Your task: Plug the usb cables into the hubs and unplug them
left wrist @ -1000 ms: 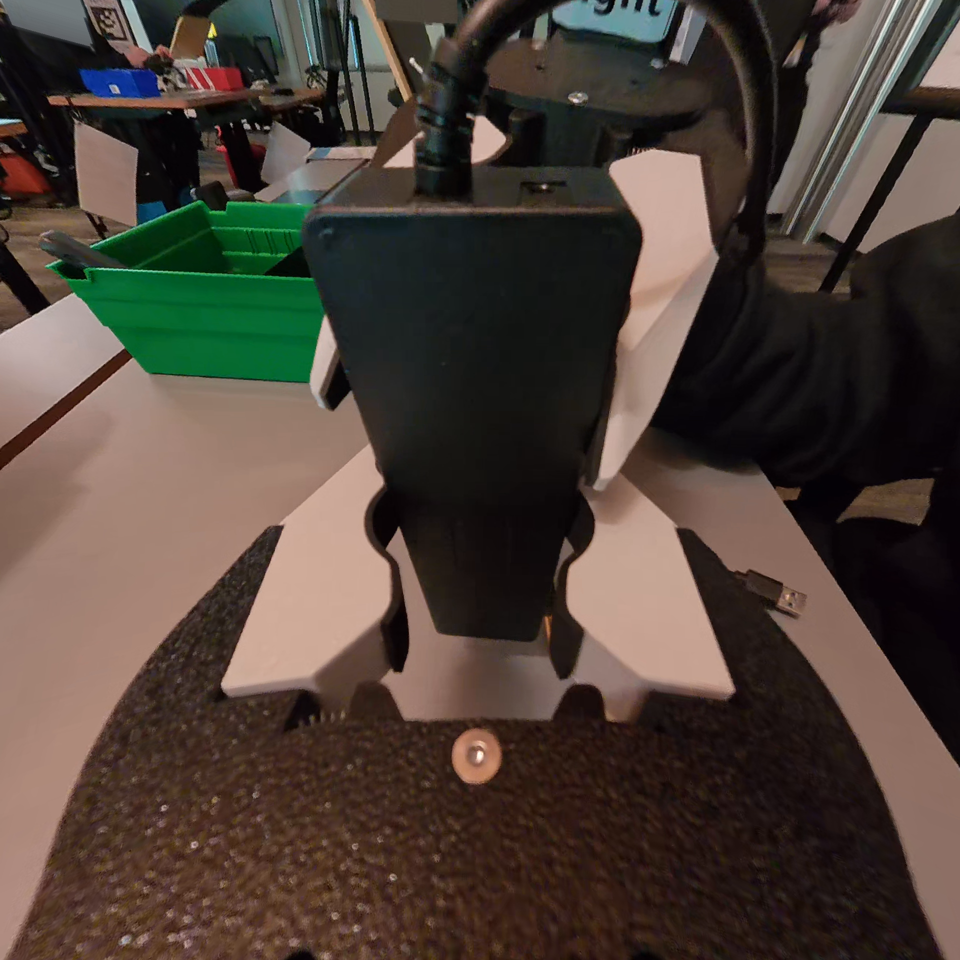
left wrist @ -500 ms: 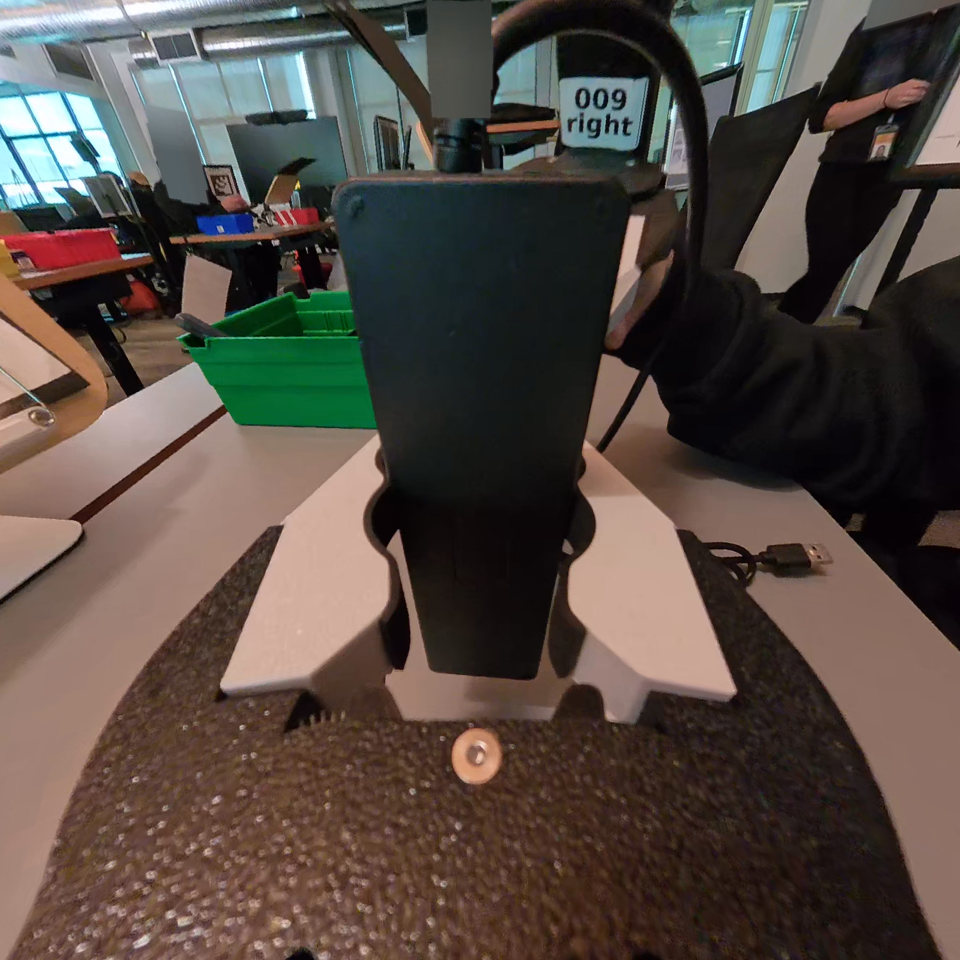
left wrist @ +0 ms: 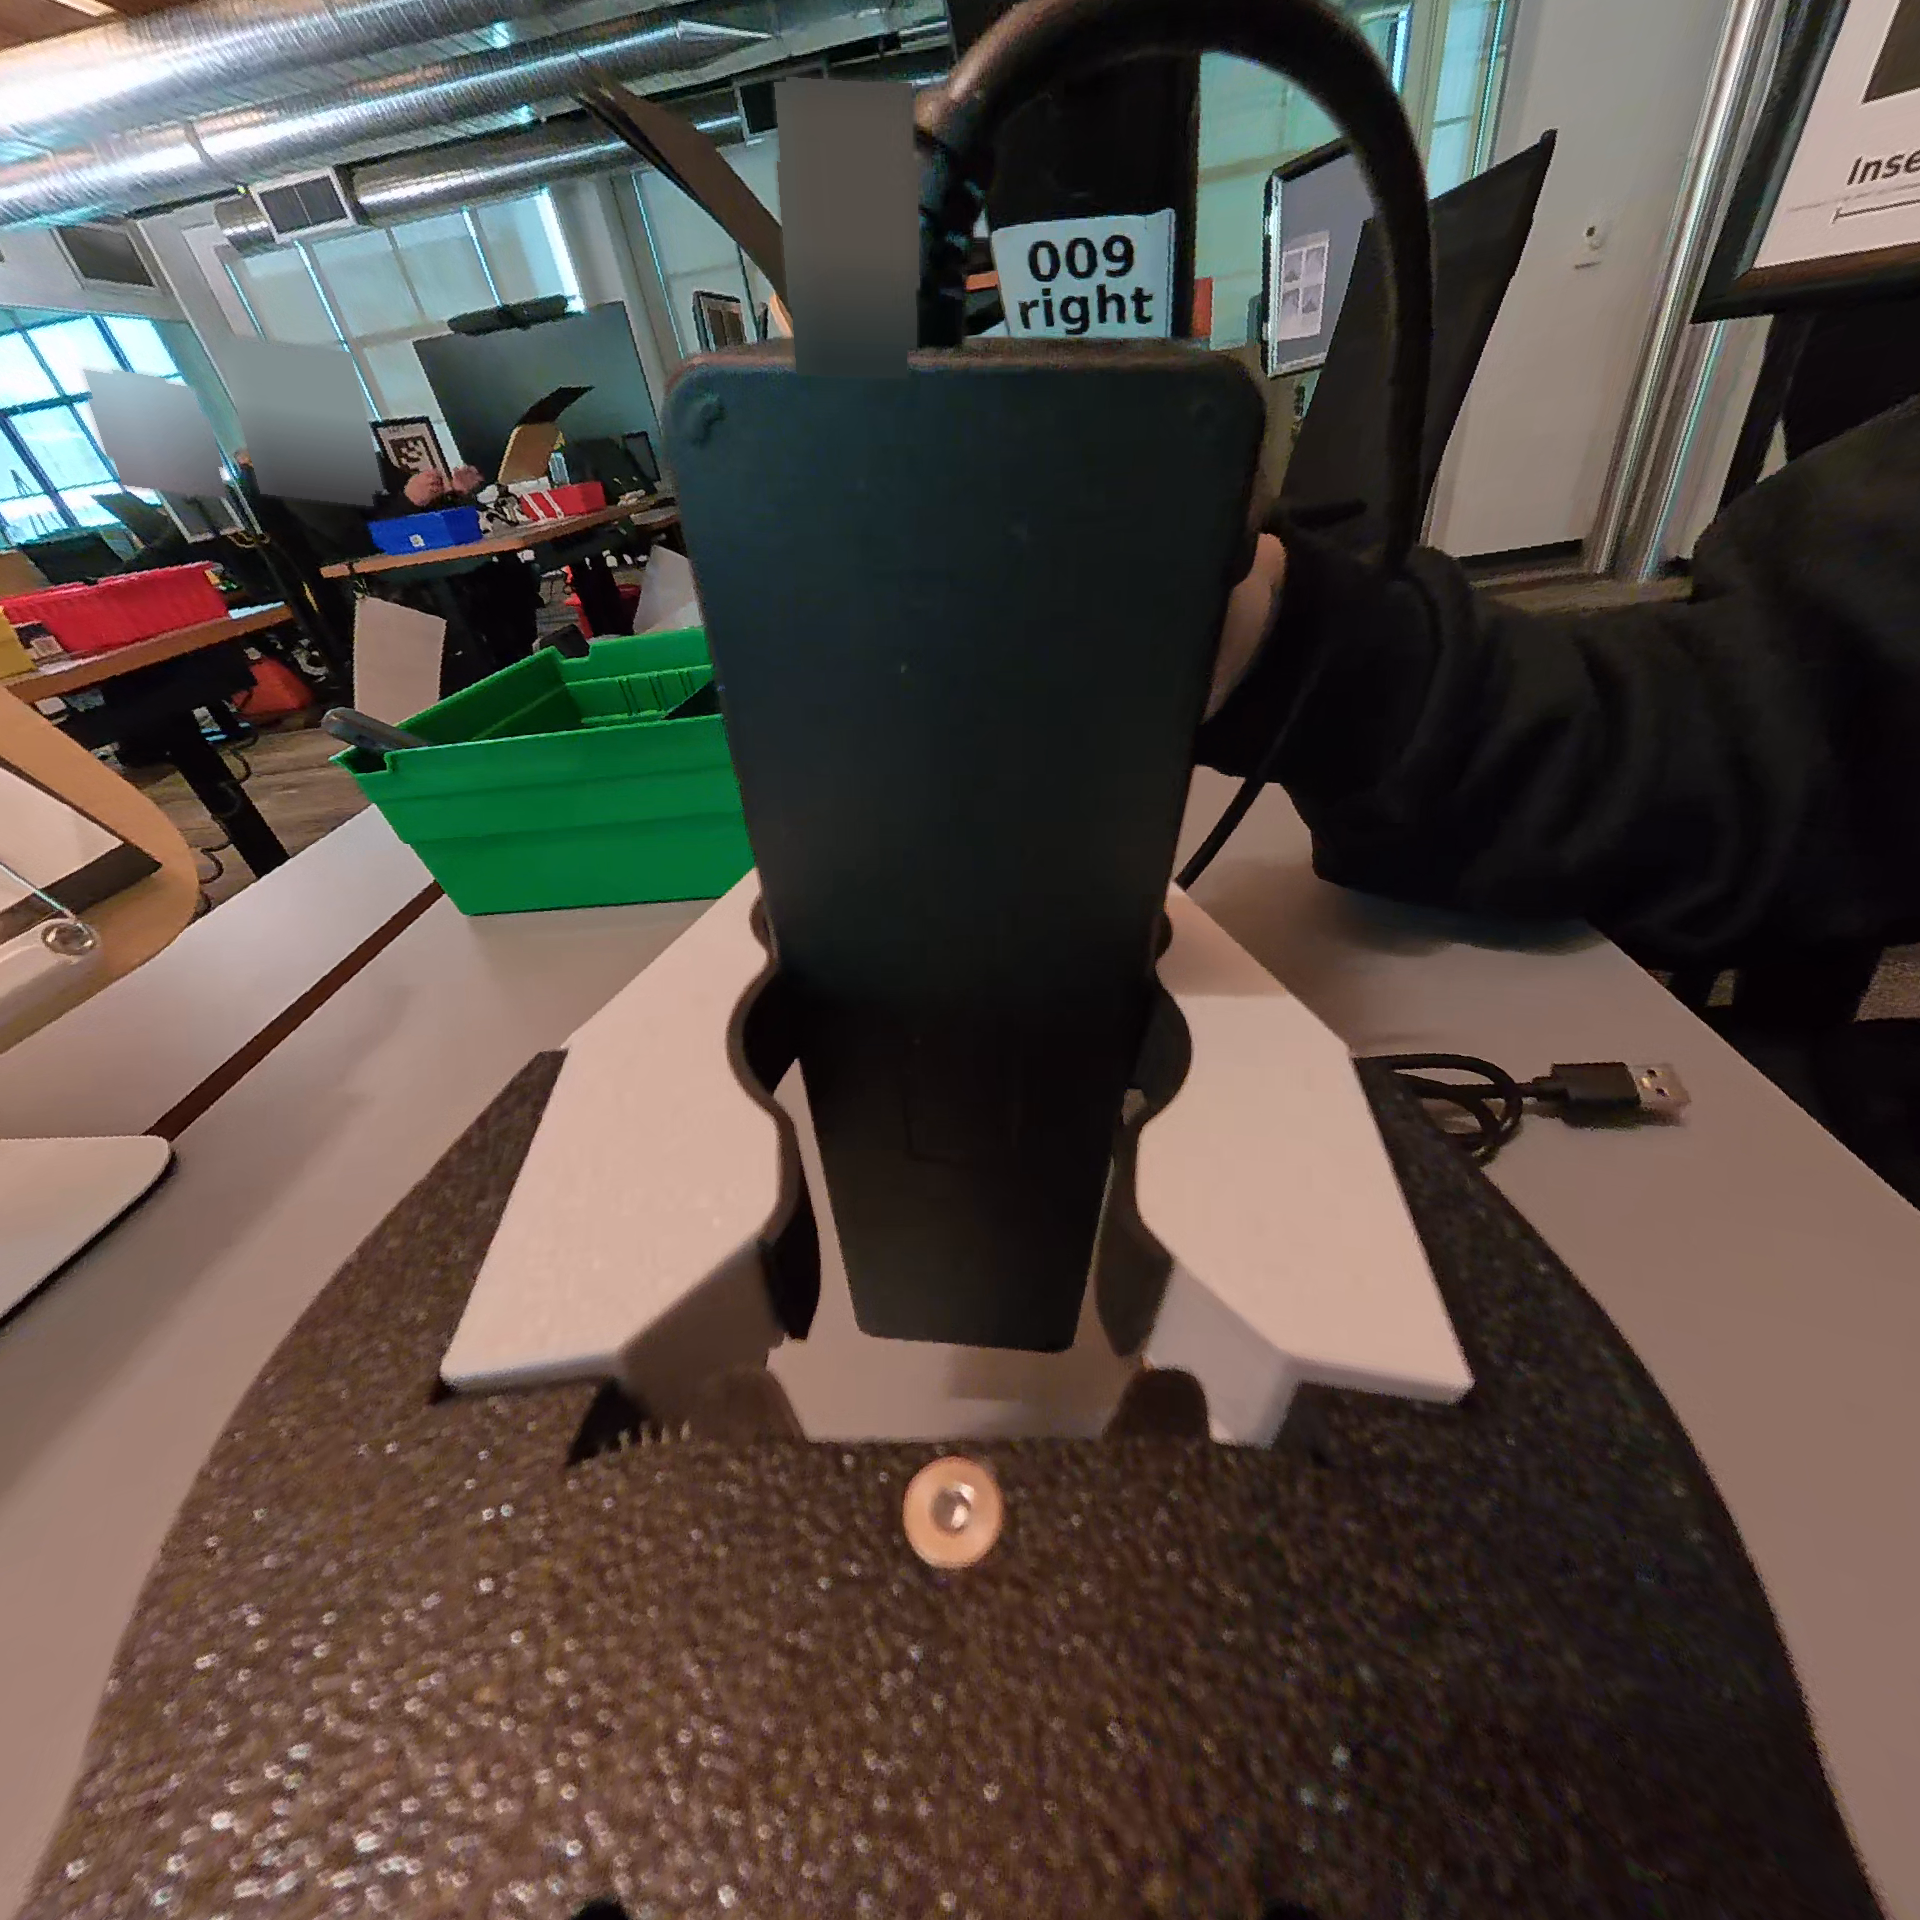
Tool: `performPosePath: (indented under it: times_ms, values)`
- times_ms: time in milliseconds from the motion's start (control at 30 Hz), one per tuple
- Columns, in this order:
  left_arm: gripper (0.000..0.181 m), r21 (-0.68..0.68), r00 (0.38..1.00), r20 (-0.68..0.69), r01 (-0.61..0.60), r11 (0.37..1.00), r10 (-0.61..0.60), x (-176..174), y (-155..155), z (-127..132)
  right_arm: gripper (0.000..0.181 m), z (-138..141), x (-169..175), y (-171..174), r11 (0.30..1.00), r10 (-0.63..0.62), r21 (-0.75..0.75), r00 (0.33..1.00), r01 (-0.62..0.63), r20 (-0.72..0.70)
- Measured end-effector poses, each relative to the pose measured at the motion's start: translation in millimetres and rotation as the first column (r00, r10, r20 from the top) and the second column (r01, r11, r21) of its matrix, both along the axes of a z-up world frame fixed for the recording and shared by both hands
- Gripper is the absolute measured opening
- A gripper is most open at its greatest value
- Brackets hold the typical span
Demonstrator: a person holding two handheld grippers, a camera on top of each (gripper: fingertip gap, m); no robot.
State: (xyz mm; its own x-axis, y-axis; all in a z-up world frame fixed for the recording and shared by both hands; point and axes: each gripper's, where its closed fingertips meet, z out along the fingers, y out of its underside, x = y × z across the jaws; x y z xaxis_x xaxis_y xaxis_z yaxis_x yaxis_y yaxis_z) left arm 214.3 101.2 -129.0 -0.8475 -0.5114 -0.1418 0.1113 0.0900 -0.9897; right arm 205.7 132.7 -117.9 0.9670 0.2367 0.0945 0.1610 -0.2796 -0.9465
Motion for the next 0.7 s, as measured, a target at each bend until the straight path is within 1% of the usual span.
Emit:
performPosePath:
  times_ms: [100, 133, 167, 200, 233, 267, 333, 367, 433, 467, 533, 567, 600, 633, 700]
  values:
    - [0.063, -0.004, 0.999, 0.021, 0.028, 1.000, -0.028, -5, -3, 5, 0.014, 4, -4, -4, 1.000, 0.029, -0.007, 0.999, -0.029, 0.014]
    - [0.063, 0.015, 1.000, 0.028, 0.008, 1.000, -0.008, -3, -1, 4, 0.014, 4, -4, -7, 0.999, 0.029, -0.029, 0.999, -0.028, 0.031]
    - [0.063, 0.004, 0.999, 0.038, -0.039, 0.999, 0.039, 0, 9, 7, 0.014, 4, 4, -14, 0.999, -0.001, -0.054, 0.998, 0.004, 0.064]
    - [0.063, -0.061, 0.996, 0.044, -0.070, 0.996, 0.072, 1, 26, 17, 0.014, 7, 20, -24, 0.995, -0.064, -0.068, 0.992, 0.072, 0.108]
    - [0.063, -0.129, 0.996, 0.040, -0.080, 0.988, 0.085, -2, 43, 27, 0.014, 13, 36, -35, 0.990, -0.121, -0.054, 0.984, 0.129, 0.127]
    - [0.063, -0.156, 0.992, 0.044, -0.110, 0.982, 0.118, -2, 57, 31, 0.014, 23, 48, -46, 0.986, -0.163, -0.005, 0.980, 0.165, 0.113]
    - [0.063, -0.150, 0.989, 0.049, -0.131, 0.980, 0.139, -5, 68, 32, 0.014, 52, 68, -65, 0.965, -0.230, 0.138, 0.972, 0.221, 0.054]
    - [0.062, -0.162, 0.990, 0.044, -0.126, 0.979, 0.135, -6, 68, 33, 0.014, 65, 76, -77, 0.949, -0.265, 0.191, 0.963, 0.251, 0.053]
    - [0.062, -0.162, 0.991, 0.031, -0.124, 0.979, 0.130, -4, 66, 30, 0.014, 95, 99, -107, 0.876, -0.417, 0.305, 0.904, 0.373, 0.094]
    - [0.062, -0.156, 0.992, 0.023, -0.123, 0.980, 0.128, -3, 64, 29, 0.014, 110, 107, -124, 0.832, -0.487, 0.360, 0.866, 0.422, 0.111]
    - [0.062, -0.157, 0.993, 0.017, -0.116, 0.981, 0.120, -2, 61, 27, 0.014, 141, 119, -162, 0.714, -0.611, 0.495, 0.785, 0.494, 0.098]
    - [0.062, -0.155, 0.993, 0.015, -0.112, 0.982, 0.115, -2, 59, 26, 0.014, 152, 119, -176, 0.698, -0.616, 0.525, 0.782, 0.487, 0.093]
    - [0.062, -0.150, 0.993, 0.011, -0.116, 0.982, 0.119, -1, 59, 25, 0.014, 157, 117, -185, 0.711, -0.600, 0.525, 0.794, 0.469, 0.103]
    - [0.062, -0.145, 0.993, 0.007, -0.118, 0.982, 0.120, 0, 58, 24, 0.014, 162, 120, -194, 0.713, -0.605, 0.523, 0.788, 0.468, 0.119]
    - [0.062, -0.147, 0.994, 0.003, -0.106, 0.983, 0.107, -1, 56, 23, 0.013, 170, 139, -212, 0.685, -0.660, 0.517, 0.737, 0.513, 0.143]
